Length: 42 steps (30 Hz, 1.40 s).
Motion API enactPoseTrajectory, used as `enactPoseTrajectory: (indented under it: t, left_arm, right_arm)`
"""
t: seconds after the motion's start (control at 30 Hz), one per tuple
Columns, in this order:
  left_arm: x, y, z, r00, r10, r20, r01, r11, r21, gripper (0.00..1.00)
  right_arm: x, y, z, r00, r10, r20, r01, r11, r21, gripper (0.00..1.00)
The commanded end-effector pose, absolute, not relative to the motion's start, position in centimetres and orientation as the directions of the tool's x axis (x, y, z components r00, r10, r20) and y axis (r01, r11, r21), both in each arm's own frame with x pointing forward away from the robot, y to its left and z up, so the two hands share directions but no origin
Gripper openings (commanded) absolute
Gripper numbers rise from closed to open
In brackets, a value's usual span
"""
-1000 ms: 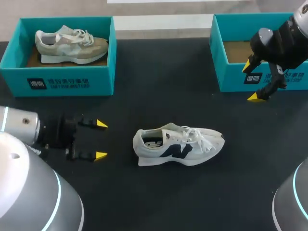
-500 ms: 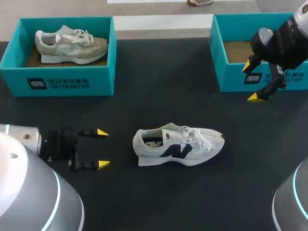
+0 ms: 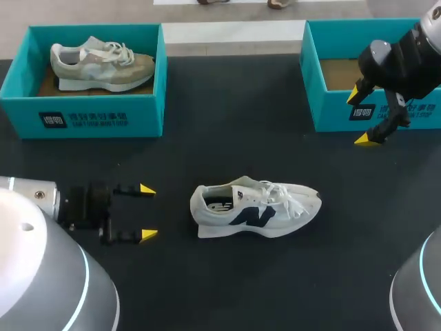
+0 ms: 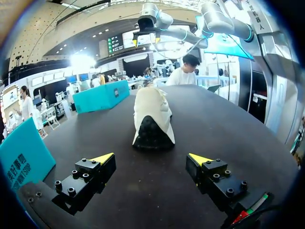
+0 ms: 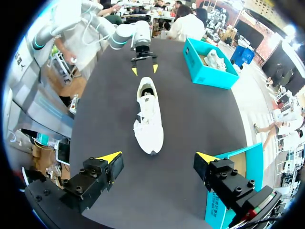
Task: Take the shoe out of the shoebox, open the shoe tongue, remove and reinsert the insole, then place the shoe into the shoebox
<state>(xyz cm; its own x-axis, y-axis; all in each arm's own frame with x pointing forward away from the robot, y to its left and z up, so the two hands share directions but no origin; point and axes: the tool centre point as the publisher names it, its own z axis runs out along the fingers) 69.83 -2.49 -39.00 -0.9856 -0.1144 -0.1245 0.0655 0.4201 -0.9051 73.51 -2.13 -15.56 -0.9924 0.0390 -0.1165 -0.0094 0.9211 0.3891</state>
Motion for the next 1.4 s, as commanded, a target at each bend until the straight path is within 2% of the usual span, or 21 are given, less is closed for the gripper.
enactPoseTrajectory:
  t: [0.03, 0.37, 1.4]
  left_arm:
    - [69.7, -3.3, -39.2, -0.985, -0.116, -0.127, 0.068, 0.417, -0.906, 1.00]
    - [70.8, -7.5, -41.0, -0.988, -0.106, -0.110, 0.052, 0.444, -0.895, 1.00]
    - [71.0, -14.1, -41.9, -0.994, -0.102, -0.045, 0.006, 0.351, -0.936, 1.00]
  right_arm:
    - [73.7, -2.0, -15.6, -0.993, 0.039, -0.113, -0.008, 0.922, 0.386, 1.00]
    - [73.7, -2.0, -15.6, -0.993, 0.039, -0.113, -0.008, 0.922, 0.386, 1.00]
    - [73.7, -2.0, -15.6, -0.993, 0.039, -0.113, -0.008, 0.922, 0.386, 1.00]
